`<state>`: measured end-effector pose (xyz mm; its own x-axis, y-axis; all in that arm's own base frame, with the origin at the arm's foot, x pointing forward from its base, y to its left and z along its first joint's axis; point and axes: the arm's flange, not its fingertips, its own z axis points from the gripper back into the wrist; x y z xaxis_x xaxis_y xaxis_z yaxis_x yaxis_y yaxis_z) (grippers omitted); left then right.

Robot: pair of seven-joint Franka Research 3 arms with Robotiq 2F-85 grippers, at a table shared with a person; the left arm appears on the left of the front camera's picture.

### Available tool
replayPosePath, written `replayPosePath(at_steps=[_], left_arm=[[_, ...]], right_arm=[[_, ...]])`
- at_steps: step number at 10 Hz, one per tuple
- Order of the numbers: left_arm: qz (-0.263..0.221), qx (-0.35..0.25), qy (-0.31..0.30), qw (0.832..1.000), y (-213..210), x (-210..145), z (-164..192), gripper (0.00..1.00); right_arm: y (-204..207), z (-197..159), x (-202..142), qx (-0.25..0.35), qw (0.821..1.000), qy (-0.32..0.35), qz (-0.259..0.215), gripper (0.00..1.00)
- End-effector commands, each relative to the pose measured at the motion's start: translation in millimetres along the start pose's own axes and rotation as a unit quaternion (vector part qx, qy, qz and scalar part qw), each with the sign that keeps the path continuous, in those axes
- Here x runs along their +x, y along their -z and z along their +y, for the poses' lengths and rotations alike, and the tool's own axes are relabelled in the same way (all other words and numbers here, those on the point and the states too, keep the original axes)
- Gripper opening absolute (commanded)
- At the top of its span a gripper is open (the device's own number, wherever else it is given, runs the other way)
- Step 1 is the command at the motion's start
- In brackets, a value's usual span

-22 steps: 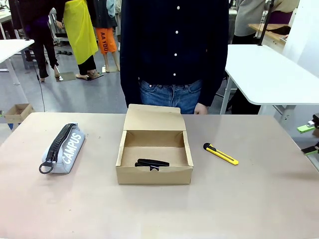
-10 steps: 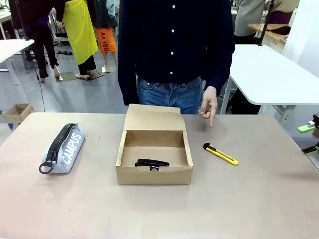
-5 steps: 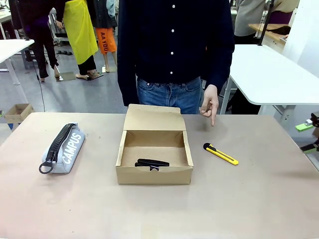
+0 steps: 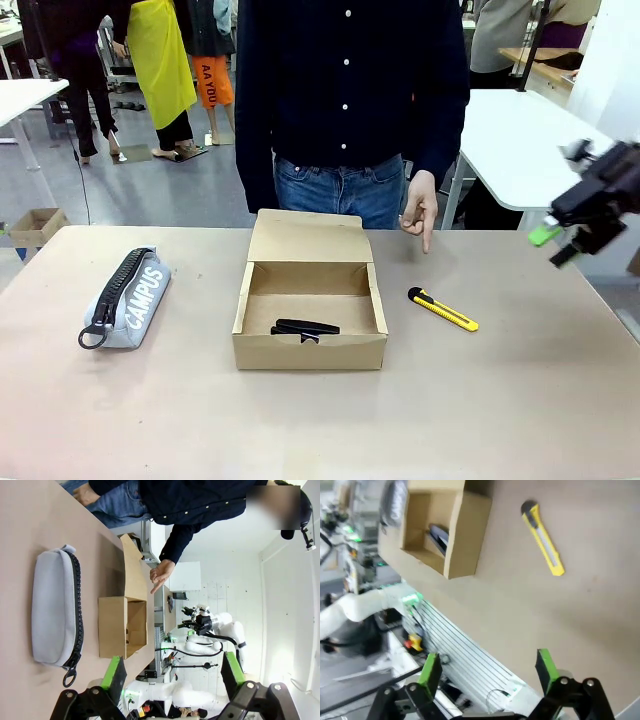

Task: Pack the items into the box.
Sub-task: Pick up the item specified by the human and place it in the Mailer Box.

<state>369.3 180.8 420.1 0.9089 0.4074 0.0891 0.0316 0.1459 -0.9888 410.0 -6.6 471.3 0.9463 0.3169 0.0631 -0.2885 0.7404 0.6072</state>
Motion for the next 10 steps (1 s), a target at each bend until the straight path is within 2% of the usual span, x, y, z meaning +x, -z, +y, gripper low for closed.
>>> replayPosePath(at_steps=[1,2,3,4,5,6,7,10], left_arm=[[0.000,-0.008,0.005,1.000,0,-1,-2,1.00],[0.000,-0.008,0.005,1.000,0,-1,-2,1.00],[0.000,-0.008,0.005,1.000,0,-1,-2,1.00],[0.000,-0.008,0.005,1.000,0,-1,-2,1.00],[0.000,-0.008,0.005,1.000,0,-1,-2,1.00],[0.000,-0.008,0.005,1.000,0,-1,-2,1.00],[0.000,-0.008,0.005,1.000,0,-1,-2,1.00],[0.000,-0.008,0.005,1.000,0,-1,-2,1.00]], right_arm=[[15,56,18,-0.141,0.989,-0.030,0.015,1.00],[30,89,22,-0.237,0.971,-0.028,-0.011,1.00],[47,114,22,-0.293,0.953,-0.066,-0.038,1.00],[60,129,17,-0.380,0.916,-0.101,-0.083,1.00],[65,134,15,-0.399,0.907,-0.098,-0.092,1.00],[65,133,17,-0.406,0.908,-0.071,-0.070,1.00],[53,152,27,-0.342,0.928,-0.137,-0.053,1.00],[53,152,27,-0.342,0.928,-0.137,-0.053,1.00]])
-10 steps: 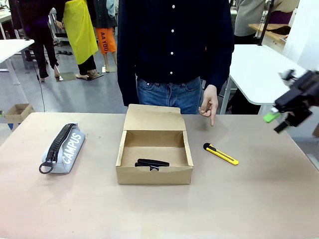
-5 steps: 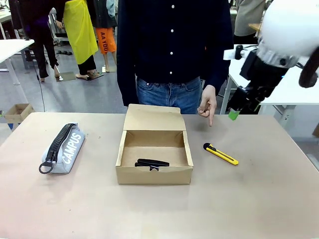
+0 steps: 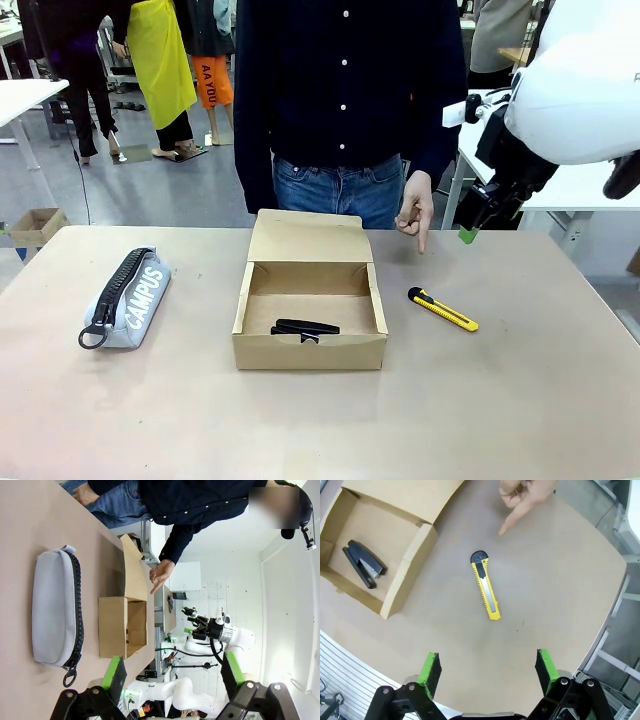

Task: Pack the items into the box.
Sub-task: Pick up the item specified by the human and place it in the Mailer Box.

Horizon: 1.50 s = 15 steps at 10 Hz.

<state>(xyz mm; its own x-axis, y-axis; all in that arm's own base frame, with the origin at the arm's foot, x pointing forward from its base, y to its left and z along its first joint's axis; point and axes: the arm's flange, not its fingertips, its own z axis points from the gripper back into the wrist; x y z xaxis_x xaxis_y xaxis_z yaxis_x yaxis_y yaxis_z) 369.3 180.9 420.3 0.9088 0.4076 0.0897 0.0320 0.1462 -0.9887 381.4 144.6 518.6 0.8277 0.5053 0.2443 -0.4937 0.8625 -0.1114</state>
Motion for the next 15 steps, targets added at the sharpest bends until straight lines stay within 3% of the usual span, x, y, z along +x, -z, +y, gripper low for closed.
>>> replayPosePath(at_steps=[1,3,6,10,12,15], left_arm=[[0.000,-0.009,0.004,1.000,0,-1,-2,1.00],[0.000,-0.009,0.004,1.000,0,-1,-2,1.00],[0.000,-0.009,0.004,1.000,0,-1,-2,1.00],[0.000,-0.009,0.004,1.000,0,-1,-2,1.00],[0.000,-0.009,0.004,1.000,0,-1,-2,1.00],[0.000,-0.009,0.004,1.000,0,-1,-2,1.00]], right_arm=[[-4,-1,4,0.014,1.000,-0.006,0.001,1.00],[-1,0,1,0.003,1.000,0.000,0.000,1.00],[29,14,2,0.001,0.998,-0.066,-0.016,1.00],[103,23,7,-0.005,0.992,-0.126,0.019,1.00],[140,23,9,0.018,0.985,-0.169,0.036,1.00],[182,7,15,0.054,0.982,-0.174,0.050,1.00]])
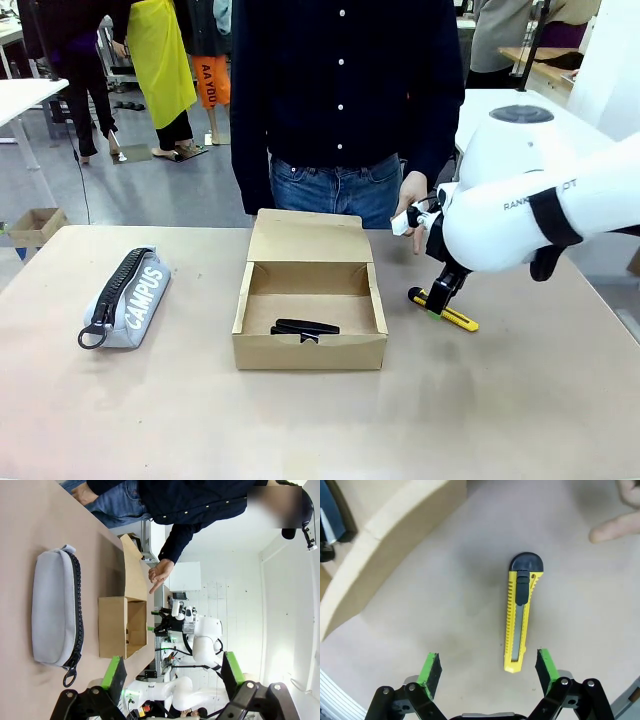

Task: Pack the items into the box.
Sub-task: Pick up the item specified by the human and place it in the Mailer Box.

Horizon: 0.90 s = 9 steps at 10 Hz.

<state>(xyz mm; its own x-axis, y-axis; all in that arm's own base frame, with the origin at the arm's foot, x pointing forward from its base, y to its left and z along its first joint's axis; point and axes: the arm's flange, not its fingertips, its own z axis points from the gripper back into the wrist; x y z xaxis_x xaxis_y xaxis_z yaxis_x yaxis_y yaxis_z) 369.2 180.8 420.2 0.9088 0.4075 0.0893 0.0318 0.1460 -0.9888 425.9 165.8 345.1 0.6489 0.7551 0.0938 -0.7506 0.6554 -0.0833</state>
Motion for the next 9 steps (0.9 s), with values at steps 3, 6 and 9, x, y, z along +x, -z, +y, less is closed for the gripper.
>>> replayPosePath(at_steps=[3,6,9], left_arm=[[0.000,-0.008,0.005,1.000,0,-1,-2,1.00],[0.000,-0.008,0.005,1.000,0,-1,-2,1.00],[0.000,-0.008,0.005,1.000,0,-1,-2,1.00]], right_arm=[[25,-27,10,0.038,0.999,-0.032,-0.006,1.00],[40,-36,11,0.039,0.998,-0.041,-0.009,1.00],[49,-44,12,0.056,0.997,-0.045,-0.011,1.00]])
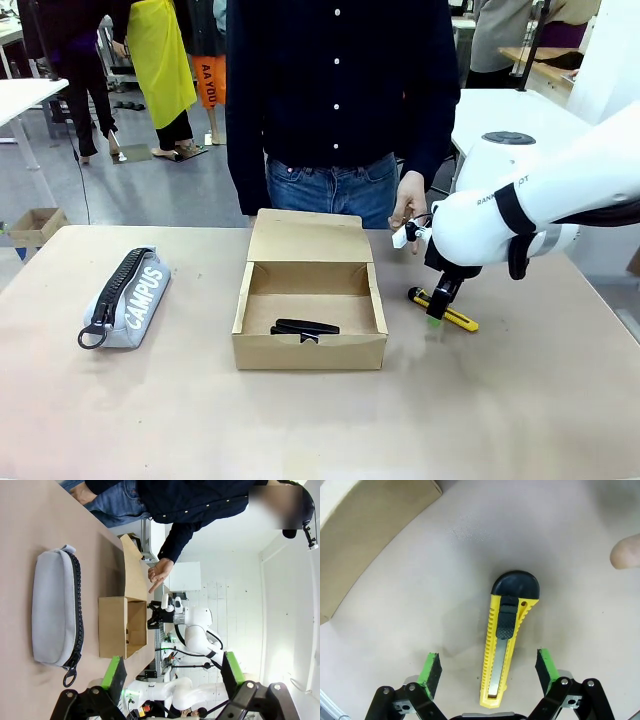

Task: Pack the items into the box.
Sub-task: Pick up the item specified by the human and place it in the Mailer Box.

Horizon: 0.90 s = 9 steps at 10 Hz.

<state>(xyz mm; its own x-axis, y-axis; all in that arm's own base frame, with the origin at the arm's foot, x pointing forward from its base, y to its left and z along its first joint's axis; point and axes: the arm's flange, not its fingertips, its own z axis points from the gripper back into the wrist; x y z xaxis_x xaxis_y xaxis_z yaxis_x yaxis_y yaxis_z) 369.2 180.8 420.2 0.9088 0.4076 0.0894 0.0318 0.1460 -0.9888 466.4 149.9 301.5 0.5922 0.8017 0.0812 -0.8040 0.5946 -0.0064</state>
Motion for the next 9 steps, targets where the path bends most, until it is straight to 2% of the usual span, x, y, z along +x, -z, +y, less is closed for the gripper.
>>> replayPosePath(at_steps=[1,3,4,5,6,7,9], left_arm=[[0.000,-0.008,0.005,1.000,-0.3,-1.3,-2.0,1.00],[0.000,-0.008,0.005,1.000,-0.3,-1.3,-2.0,1.00],[0.000,-0.008,0.005,1.000,-0.3,-1.3,-2.0,1.00],[0.000,-0.008,0.005,1.000,-0.3,-1.3,-2.0,1.00],[0.000,-0.008,0.005,1.000,-0.3,-1.3,-2.0,1.00],[0.000,-0.008,0.005,1.000,-0.3,-1.3,-2.0,1.00],[0.000,-0.008,0.005,1.000,-0.3,-1.3,-2.0,1.00]], right_arm=[[2.0,-8.3,1.9,0.013,1.000,-0.007,-0.010,1.00],[6.7,-8.9,2.7,0.021,1.000,-0.011,-0.003,1.00],[8.0,-9.2,3.7,0.027,0.999,-0.017,-0.002,0.66],[7.7,-8.8,3.0,0.032,0.999,-0.017,0.002,0.44],[7.5,-9.2,2.4,0.033,0.999,-0.015,0.005,0.10],[7.1,-9.4,2.0,0.039,0.999,-0.017,0.003,0.00],[8.3,-10.2,1.9,0.044,0.999,-0.013,0.006,0.00]])
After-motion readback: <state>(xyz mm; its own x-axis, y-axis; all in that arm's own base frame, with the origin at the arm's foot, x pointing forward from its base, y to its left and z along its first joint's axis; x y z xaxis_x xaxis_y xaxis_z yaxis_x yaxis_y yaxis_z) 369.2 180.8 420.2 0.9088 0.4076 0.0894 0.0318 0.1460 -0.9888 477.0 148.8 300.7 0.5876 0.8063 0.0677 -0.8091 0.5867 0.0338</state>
